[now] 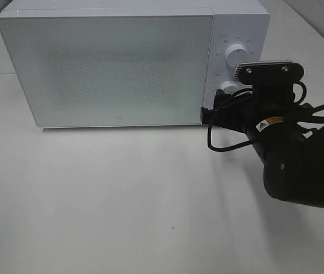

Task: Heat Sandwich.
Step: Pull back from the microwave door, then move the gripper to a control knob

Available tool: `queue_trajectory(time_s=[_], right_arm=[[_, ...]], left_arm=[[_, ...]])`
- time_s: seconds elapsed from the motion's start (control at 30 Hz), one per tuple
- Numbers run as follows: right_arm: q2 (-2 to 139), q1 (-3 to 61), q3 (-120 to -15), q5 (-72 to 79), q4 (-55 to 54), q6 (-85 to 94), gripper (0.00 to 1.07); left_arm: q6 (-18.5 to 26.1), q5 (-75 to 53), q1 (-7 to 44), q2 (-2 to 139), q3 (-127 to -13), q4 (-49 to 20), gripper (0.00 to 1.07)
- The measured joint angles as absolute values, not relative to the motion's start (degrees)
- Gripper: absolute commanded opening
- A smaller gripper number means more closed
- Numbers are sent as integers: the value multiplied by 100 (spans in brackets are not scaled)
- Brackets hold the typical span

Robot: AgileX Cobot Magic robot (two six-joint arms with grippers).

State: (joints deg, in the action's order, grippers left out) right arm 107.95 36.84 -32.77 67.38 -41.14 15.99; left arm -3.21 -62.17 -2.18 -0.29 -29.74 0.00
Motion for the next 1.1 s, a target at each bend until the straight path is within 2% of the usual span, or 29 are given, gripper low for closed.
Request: queue_trajectory(time_s=[0.4,1.1], right_arm=[[11287,3283,-3890,6400,-3736,1547,75],[11688,3220,-4274,6314,-3673,1478,75]], left_arm=[[-321,-6217,-218,-29,-2974,0,100],[-321,-6217,-218,-29,-2974,0,100]])
